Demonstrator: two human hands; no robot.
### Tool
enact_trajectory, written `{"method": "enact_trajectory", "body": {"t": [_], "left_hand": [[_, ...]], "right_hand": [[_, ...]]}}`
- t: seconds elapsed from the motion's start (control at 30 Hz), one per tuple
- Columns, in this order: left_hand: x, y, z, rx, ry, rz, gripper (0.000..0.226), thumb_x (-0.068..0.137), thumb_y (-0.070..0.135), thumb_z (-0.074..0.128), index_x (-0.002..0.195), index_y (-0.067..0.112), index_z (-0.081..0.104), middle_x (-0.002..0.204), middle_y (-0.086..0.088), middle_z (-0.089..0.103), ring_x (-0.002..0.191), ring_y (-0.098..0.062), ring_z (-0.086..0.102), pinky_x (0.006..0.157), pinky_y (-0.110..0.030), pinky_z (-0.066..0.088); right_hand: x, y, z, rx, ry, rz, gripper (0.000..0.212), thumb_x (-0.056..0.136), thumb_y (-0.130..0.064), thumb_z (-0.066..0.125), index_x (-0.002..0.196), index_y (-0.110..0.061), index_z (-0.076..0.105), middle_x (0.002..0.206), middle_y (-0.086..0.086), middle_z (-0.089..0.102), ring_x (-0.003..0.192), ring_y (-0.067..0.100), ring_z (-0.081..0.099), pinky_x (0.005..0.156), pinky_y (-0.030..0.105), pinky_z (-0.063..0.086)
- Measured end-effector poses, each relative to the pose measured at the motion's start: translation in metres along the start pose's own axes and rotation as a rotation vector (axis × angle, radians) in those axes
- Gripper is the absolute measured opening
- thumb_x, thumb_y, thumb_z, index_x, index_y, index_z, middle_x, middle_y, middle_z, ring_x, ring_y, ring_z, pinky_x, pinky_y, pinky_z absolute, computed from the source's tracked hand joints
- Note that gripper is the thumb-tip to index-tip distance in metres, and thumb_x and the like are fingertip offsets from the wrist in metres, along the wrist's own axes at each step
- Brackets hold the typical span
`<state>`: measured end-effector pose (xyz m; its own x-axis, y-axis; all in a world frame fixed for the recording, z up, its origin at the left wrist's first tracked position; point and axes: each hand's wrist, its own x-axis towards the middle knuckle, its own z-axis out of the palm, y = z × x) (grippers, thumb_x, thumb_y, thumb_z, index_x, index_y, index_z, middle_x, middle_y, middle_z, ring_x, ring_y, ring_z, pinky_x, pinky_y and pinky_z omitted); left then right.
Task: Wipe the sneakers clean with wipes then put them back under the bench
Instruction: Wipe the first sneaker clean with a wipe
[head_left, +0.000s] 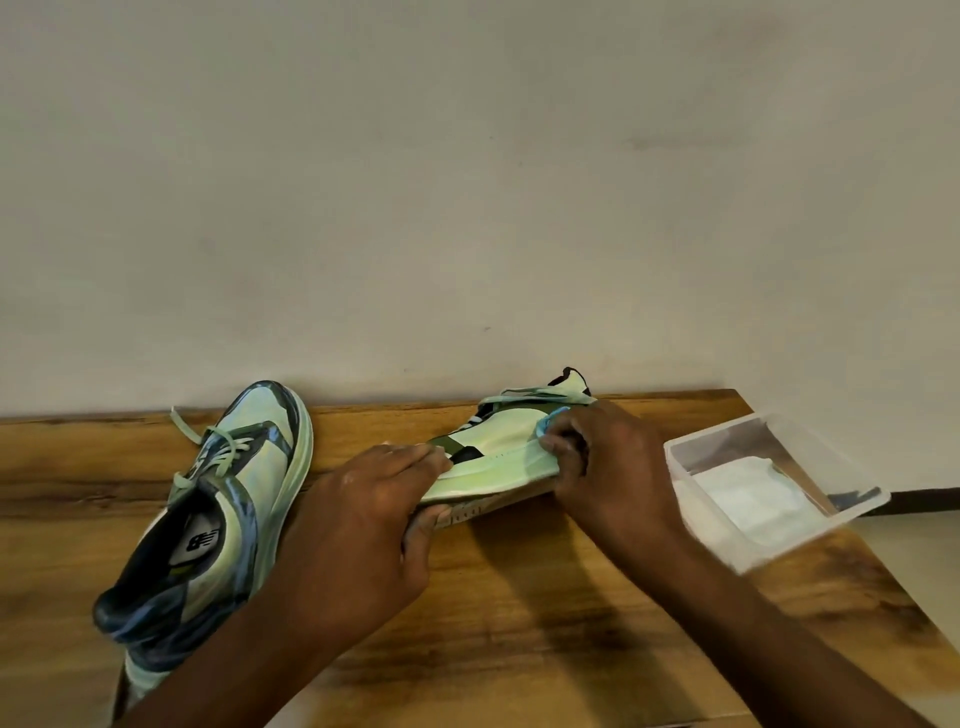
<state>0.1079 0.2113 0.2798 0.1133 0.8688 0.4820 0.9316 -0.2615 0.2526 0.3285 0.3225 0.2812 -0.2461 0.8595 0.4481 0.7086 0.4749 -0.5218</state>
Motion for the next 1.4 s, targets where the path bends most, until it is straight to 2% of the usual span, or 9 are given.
{"method": "enact_trajectory", "body": {"t": [0.17,0.27,0.47,0.6,0.73,0.93,1.17,1.3,1.4], "left_hand": [[-0.001,-0.001,0.001,0.006,0.006,0.010,0.046,0.079,0.025,0.074,0.124,0.016,0.075,0.122,0.000,0.076,0.110,-0.024,0.073,0.091,-0.042,0.061],[-0.002,-0.002,0.001,-0.020,0.007,0.003,0.045,0.081,0.026,0.074,0.125,0.016,0.074,0.124,0.000,0.075,0.112,-0.023,0.072,0.089,-0.046,0.062],[-0.001,-0.001,0.002,-0.021,0.036,0.007,0.042,0.085,0.029,0.067,0.124,0.015,0.075,0.124,-0.001,0.075,0.111,-0.023,0.072,0.094,-0.045,0.061],[-0.001,-0.003,0.001,-0.024,0.032,0.011,0.043,0.086,0.033,0.063,0.123,0.014,0.076,0.122,0.000,0.076,0.109,-0.023,0.072,0.093,-0.043,0.061],[-0.001,-0.004,0.003,-0.034,0.032,-0.002,0.044,0.081,0.026,0.074,0.123,0.015,0.076,0.123,0.001,0.075,0.110,-0.022,0.071,0.092,-0.044,0.061],[-0.002,-0.004,0.004,-0.030,0.020,-0.004,0.044,0.080,0.025,0.075,0.124,0.016,0.075,0.125,0.003,0.074,0.112,-0.021,0.071,0.090,-0.045,0.062],[-0.002,-0.004,0.004,-0.040,0.024,-0.002,0.045,0.080,0.024,0.074,0.125,0.015,0.075,0.126,0.001,0.074,0.114,-0.022,0.070,0.090,-0.047,0.061],[-0.005,-0.002,0.006,-0.045,0.036,0.021,0.042,0.083,0.025,0.072,0.124,0.013,0.075,0.126,-0.001,0.074,0.114,-0.022,0.070,0.090,-0.048,0.061],[-0.008,-0.001,0.007,-0.035,0.029,0.044,0.042,0.088,0.031,0.063,0.124,0.012,0.075,0.127,-0.001,0.073,0.116,-0.022,0.069,0.094,-0.046,0.060]], "right_hand": [[0.021,0.036,-0.021,0.002,0.083,0.264,0.011,0.084,-0.012,0.082,0.095,-0.014,0.081,0.093,0.001,0.078,0.078,0.009,0.062,0.065,0.014,0.040],[0.021,0.038,-0.019,-0.006,0.100,0.294,0.008,0.087,-0.010,0.078,0.094,-0.013,0.081,0.092,0.003,0.078,0.077,0.011,0.063,0.066,0.021,0.043],[-0.015,-0.005,-0.002,-0.021,0.060,0.017,0.019,0.085,-0.008,0.079,0.103,-0.015,0.077,0.103,0.000,0.070,0.088,0.013,0.061,0.077,0.025,0.053],[-0.031,-0.011,0.010,-0.119,-0.016,-0.097,0.029,0.088,-0.018,0.078,0.116,-0.018,0.071,0.116,0.001,0.064,0.092,0.013,0.063,0.072,0.025,0.058],[-0.005,0.020,-0.013,-0.108,0.092,0.138,0.025,0.081,-0.004,0.081,0.104,-0.013,0.076,0.104,0.004,0.069,0.087,0.015,0.060,0.076,0.026,0.048],[0.012,0.042,-0.023,0.033,0.081,0.408,0.011,0.085,-0.003,0.076,0.094,-0.007,0.080,0.092,0.006,0.077,0.073,0.005,0.059,0.061,0.010,0.036],[0.000,0.011,-0.003,0.050,0.127,0.162,0.013,0.085,-0.006,0.077,0.089,-0.018,0.075,0.091,-0.002,0.070,0.083,0.011,0.060,0.075,0.026,0.050],[-0.010,-0.012,0.011,0.087,0.101,0.049,0.016,0.085,-0.006,0.076,0.088,-0.021,0.072,0.092,-0.006,0.067,0.084,0.007,0.057,0.073,0.007,0.041],[-0.022,-0.035,0.020,0.116,0.060,-0.021,0.015,0.087,-0.007,0.075,0.093,-0.020,0.070,0.095,-0.006,0.066,0.085,0.008,0.058,0.070,0.015,0.049]]}}
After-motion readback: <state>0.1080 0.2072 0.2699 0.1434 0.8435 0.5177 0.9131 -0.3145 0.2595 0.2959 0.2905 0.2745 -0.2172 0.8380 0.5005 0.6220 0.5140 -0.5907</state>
